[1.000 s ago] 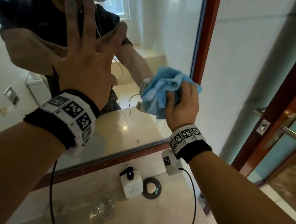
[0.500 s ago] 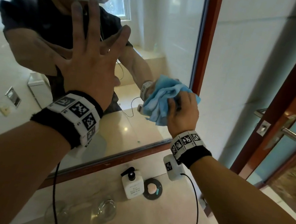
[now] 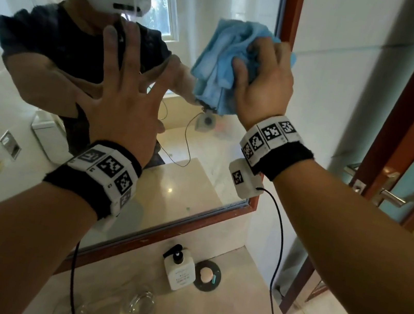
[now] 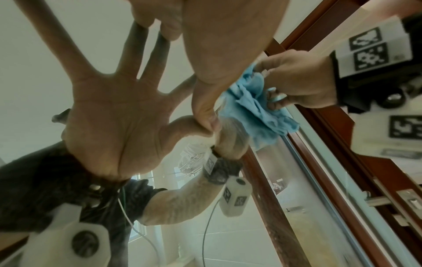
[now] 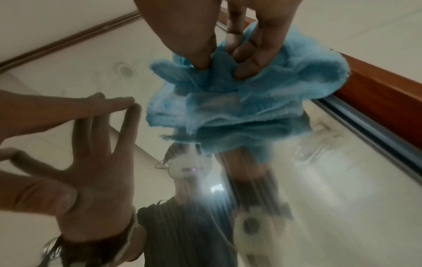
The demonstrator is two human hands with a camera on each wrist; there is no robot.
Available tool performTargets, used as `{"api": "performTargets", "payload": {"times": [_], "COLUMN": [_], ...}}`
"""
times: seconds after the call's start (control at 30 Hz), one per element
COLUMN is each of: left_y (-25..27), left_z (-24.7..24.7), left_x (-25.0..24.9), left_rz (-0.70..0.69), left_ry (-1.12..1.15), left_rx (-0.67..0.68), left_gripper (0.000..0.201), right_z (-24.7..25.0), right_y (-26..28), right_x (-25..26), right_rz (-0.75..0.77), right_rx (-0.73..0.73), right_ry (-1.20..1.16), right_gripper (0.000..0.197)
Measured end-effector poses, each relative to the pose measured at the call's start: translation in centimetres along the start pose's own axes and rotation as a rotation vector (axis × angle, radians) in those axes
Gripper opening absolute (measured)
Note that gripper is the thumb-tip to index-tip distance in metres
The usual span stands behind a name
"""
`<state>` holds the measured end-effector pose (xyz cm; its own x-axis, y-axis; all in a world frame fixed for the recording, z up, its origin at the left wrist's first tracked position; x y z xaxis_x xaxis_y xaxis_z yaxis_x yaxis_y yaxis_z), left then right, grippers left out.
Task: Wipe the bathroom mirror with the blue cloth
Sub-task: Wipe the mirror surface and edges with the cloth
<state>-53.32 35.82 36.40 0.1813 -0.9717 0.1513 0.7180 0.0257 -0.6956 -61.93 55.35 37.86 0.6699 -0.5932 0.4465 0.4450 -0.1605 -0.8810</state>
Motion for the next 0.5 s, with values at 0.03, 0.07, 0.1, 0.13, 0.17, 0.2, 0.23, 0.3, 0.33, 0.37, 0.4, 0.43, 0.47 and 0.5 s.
{"api": "performTargets", "payload": {"times": [0.03,0.07,0.1,0.13,0.17,0.2,0.23,0.3,0.33,0.37,0.4,0.43,0.47,0.5], "left_y": [0.0,0.1,0.2,0.2,0.3,0.4,0.5,0.6,0.6,0.6,0.6,0.6,0.6,0.6], "left_z": [0.0,0.0,0.0,-0.1,-0.1,-0.2,-0.2,-0.3,-0.3,-0.4,-0.5,-0.5,-0.7,-0.7], "left_x": [0.0,0.0,0.0,0.0,0.1,0.1,0.1,0.1,0.1,0.1,0.2,0.2,0.2,0.2], "left_rz": [0.001,0.002,0.002,0.003,0.003,0.003,0.004,0.008,0.01,0.011,0.009,0.005,-0.002,-0.007], "left_ry": [0.005,0.007,0.003,-0.002,-0.007,-0.01,-0.011,-0.006,-0.002,0.001,0.001,0.001,0.001,0.001], "left_rx": [-0.001,-0.002,-0.002,-0.001,0.0,0.001,0.001,-0.002,-0.004,-0.008,-0.013,-0.017,-0.019,-0.021], "left_gripper": [0.114,0.113,0.112,0.111,0.109,0.107,0.106,0.105,0.105,0.105,0.105,0.104,0.104,0.103], "right_z": [-0.1,-0.2,-0.4,-0.6,-0.8,-1.0,-1.2,-1.5,-1.7,-1.9,-2.1,-2.2,-2.4,-2.6], "right_y": [0.7,1.5,2.3,3.2,4.3,5.4,6.6,9.0,10.1,11.2,12.1,12.9,13.7,14.3], "right_x": [-0.4,-0.9,-1.3,-1.7,-2.2,-2.7,-3.3,-4.4,-4.9,-5.4,-5.8,-6.2,-6.7,-7.0], "right_rz": [-0.009,-0.021,-0.032,-0.042,-0.054,-0.073,-0.097,-0.148,-0.172,-0.195,-0.218,-0.242,-0.267,-0.287], "right_rx": [0.02,0.036,0.048,0.061,0.072,0.081,0.089,0.107,0.115,0.122,0.129,0.138,0.149,0.16], "right_ry": [0.008,0.017,0.029,0.04,0.046,0.048,0.047,0.044,0.041,0.038,0.035,0.032,0.03,0.028], "right_gripper": [0.025,0.025,0.026,0.026,0.026,0.026,0.025,0.024,0.023,0.023,0.023,0.024,0.025,0.025]}}
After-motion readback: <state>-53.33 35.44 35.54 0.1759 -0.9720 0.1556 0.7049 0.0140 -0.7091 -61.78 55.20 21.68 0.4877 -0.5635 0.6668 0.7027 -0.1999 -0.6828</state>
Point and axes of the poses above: each hand's wrist, its own y-axis away from the middle knuckle, its own z-axis out of the back of the hand, x = y × z, the point moved 5 cm from there along -y, towards the middle knuckle, and after that the axes turned 3 degrees about z, right-handed, at the moved point
